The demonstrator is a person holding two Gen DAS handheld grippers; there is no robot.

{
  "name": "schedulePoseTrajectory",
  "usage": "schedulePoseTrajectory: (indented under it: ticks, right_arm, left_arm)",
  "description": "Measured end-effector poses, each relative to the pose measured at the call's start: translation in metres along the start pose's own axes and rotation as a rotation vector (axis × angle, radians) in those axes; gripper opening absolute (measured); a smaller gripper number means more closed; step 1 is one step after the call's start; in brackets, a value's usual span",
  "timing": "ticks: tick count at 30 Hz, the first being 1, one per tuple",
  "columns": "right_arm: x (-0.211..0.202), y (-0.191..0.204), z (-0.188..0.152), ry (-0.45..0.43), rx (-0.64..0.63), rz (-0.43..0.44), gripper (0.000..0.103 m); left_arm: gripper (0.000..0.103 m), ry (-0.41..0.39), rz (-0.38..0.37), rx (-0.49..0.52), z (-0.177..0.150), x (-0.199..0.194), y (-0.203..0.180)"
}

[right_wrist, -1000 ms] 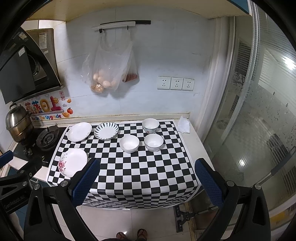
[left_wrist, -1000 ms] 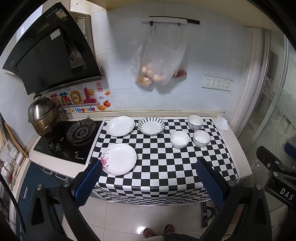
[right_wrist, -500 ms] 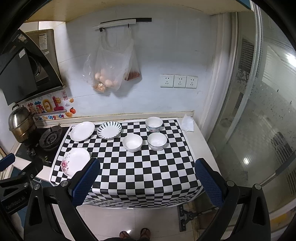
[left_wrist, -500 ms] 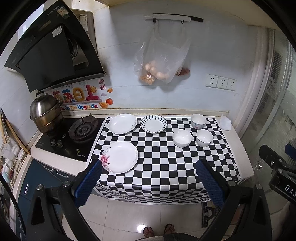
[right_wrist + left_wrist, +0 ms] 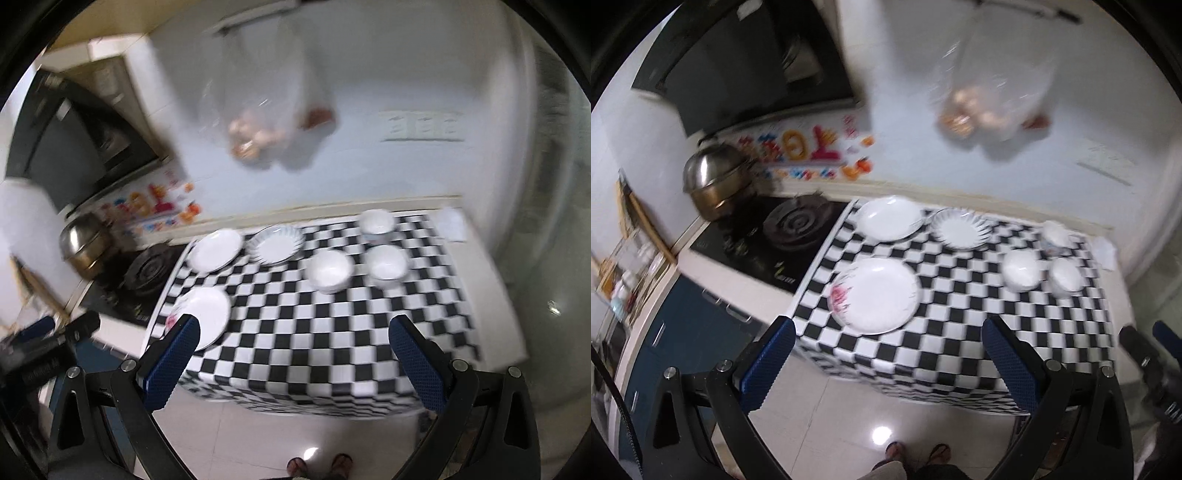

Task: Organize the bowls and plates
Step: 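Reach both tools to the pink-flower plate and grip its rim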

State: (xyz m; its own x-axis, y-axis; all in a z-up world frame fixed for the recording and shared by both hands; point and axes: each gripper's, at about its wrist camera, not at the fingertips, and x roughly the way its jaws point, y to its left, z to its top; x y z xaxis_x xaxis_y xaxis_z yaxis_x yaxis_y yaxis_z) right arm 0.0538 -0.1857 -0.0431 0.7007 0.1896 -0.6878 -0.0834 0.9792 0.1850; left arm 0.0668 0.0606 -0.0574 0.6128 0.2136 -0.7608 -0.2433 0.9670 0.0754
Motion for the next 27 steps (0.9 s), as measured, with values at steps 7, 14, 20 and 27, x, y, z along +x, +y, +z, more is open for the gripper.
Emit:
schedulePoseTrajectory:
  ticks: [7, 14, 20, 27]
  right_arm:
    - [0.147, 0.041, -0.012, 0.239, -0.071, 0.124, 0.103]
    - [0.29, 0.071, -0.015, 0.42, 0.04, 0.185, 0.101]
    - [0.401, 0.096, -0.018, 0.589, 0.132, 0.166, 0.095]
    - [0.485, 0.126, -0.033, 0.738, 0.184, 0.181, 0.067]
  left_arm:
    - [0.103, 0.16, 0.027, -0.074, 0.014, 0.103, 0.054]
    - [0.102, 0.347, -0.009, -0.106, 0.033, 0.238, 0.108]
    - [0.082, 0.49, -0.095, -0.059, 0.041, 0.341, 0.129]
    - [0.074, 0.616, -0.178, 0.043, 0.037, 0.42, 0.131]
